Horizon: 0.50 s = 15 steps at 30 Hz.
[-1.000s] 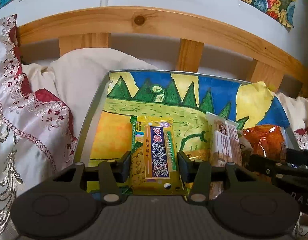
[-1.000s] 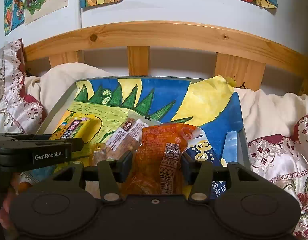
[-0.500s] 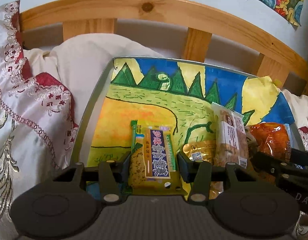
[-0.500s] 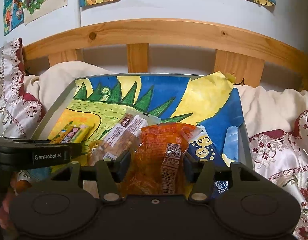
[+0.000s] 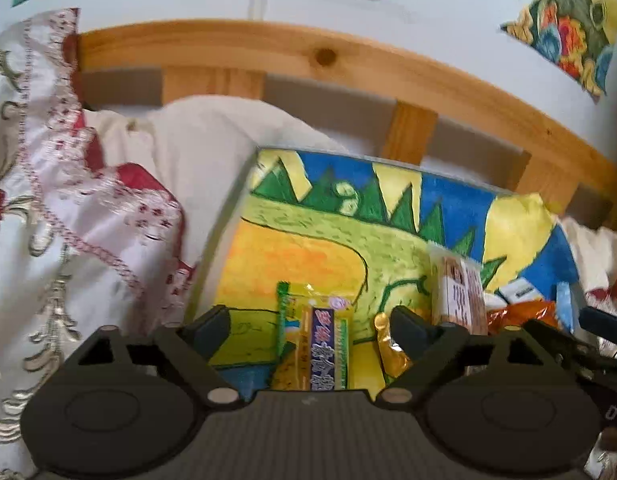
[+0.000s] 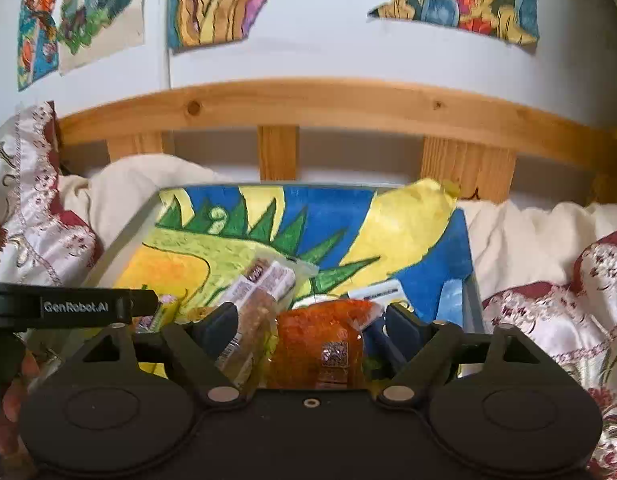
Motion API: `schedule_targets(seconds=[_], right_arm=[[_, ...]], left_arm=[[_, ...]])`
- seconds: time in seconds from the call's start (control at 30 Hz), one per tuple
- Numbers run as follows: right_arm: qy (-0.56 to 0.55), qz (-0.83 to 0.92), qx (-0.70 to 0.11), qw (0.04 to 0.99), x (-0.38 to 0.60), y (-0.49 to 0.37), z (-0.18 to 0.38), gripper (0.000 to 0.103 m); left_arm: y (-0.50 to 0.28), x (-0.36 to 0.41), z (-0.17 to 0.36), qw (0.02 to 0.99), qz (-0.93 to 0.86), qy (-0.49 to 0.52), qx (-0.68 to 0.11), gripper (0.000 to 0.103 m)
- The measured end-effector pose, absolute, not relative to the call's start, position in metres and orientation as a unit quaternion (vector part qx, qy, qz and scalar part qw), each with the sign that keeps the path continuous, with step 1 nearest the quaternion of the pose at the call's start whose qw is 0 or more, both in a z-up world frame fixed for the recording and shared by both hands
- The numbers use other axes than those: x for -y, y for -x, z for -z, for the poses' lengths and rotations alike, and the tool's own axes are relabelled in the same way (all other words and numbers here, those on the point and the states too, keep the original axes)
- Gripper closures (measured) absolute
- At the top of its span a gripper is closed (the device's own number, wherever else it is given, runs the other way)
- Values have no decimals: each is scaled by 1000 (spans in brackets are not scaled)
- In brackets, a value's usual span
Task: Organize snacks
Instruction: 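Open the left tool over the tray while the right tool releases the orange packet beside it, then withdraw both tools from the tray back toward the remaining snacks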
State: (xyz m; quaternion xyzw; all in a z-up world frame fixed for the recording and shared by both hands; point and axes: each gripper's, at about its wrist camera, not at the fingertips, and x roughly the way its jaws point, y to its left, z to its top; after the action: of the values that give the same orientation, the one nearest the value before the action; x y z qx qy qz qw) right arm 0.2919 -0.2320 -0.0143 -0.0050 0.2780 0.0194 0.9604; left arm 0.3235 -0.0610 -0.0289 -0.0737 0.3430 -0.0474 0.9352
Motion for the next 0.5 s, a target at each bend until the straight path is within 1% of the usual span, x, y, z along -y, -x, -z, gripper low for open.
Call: schedule_targets(seconds=[0.07, 0.13, 0.23, 0.5], right_arm=[[5, -20, -269, 963, 232, -284, 10, 15], [0, -20, -259, 966, 232, -275, 5, 5], [-3, -16, -239, 971, 232, -257, -4, 1], [-24, -18, -219, 975, 234, -211, -22, 1]], left_arm=[[-316, 55, 23, 939, 40, 81, -331, 3], [-307, 48, 16, 944, 38, 89, -316, 3], [-293, 36, 8, 947, 42, 96, -302, 1], [-251, 27, -12, 955, 45, 103, -276, 1]])
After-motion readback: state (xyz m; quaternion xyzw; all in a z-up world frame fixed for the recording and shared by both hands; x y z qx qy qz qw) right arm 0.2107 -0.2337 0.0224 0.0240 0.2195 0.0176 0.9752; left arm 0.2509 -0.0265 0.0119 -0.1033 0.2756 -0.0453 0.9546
